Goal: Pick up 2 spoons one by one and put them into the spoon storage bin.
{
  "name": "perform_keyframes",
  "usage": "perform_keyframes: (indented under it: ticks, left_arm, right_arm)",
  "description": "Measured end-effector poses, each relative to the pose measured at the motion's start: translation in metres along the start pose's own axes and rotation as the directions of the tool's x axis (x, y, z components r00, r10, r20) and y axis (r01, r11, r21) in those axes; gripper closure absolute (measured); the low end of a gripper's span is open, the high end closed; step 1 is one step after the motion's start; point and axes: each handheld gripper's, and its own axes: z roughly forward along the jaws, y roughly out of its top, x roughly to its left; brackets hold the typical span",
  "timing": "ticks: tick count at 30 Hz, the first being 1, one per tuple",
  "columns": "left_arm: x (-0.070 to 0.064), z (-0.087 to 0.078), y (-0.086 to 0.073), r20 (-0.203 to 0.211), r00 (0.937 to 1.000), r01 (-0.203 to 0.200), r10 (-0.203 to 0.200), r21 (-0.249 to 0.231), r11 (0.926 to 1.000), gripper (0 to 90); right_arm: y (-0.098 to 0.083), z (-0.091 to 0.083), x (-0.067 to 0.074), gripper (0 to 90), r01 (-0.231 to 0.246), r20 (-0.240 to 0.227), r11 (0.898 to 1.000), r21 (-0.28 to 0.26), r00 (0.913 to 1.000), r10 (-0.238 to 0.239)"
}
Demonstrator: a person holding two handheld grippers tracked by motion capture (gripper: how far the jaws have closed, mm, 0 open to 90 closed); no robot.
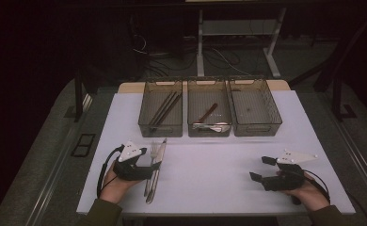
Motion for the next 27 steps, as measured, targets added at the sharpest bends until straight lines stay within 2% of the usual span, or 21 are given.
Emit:
perform_keyframes:
  ticks: [4, 7, 9, 14, 20, 27]
  left_arm:
    - [0.007, 0.002, 0.003, -0.051, 0.9987, 0.004, -0.004, 0.007, 1.0, 40.6]
    - [0.014, 0.004, 0.007, -0.073, 0.9968, 0.033, -0.032, 0.008, 0.9994, 54.8]
    - [0.018, 0.006, 0.009, -0.069, 0.9965, 0.046, -0.046, -0.001, 0.9989, 63.9]
    - [0.023, 0.015, 0.016, -0.05, 0.9968, 0.064, -0.063, 0.021, 0.9977, 88.3]
    - [0.025, 0.035, 0.022, -0.054, 0.9975, 0.049, -0.045, 0.057, 0.9972, 89.0]
    - [0.024, 0.055, 0.032, -0.066, 0.9972, 0.04, -0.035, 0.075, 0.9964, 89.0]
  right_arm:
    - [0.0, 0.001, 0.001, 18.8, 0.0, -0.003, 1.0, 0.002, 1.0, 0.0]
    - [0.0, 0.001, 0.001, 18.9, 0.002, -0.005, 1.0, 0.003, 1.0, -0.002]
    - [0.0, 0.001, 0.001, 18.8, 0.0, -0.005, 1.0, 0.004, 1.0, 0.0]
    - [0.0, 0.001, 0.001, 18.9, -0.001, -0.005, 1.0, 0.005, 1.0, 0.001]
    - [0.0, 0.001, 0.001, 18.9, 0.0, -0.004, 1.0, 0.005, 1.0, 0.0]
    - [-0.001, 0.002, 0.001, 18.9, 0.004, -0.005, 1.0, 0.005, 1.0, -0.004]
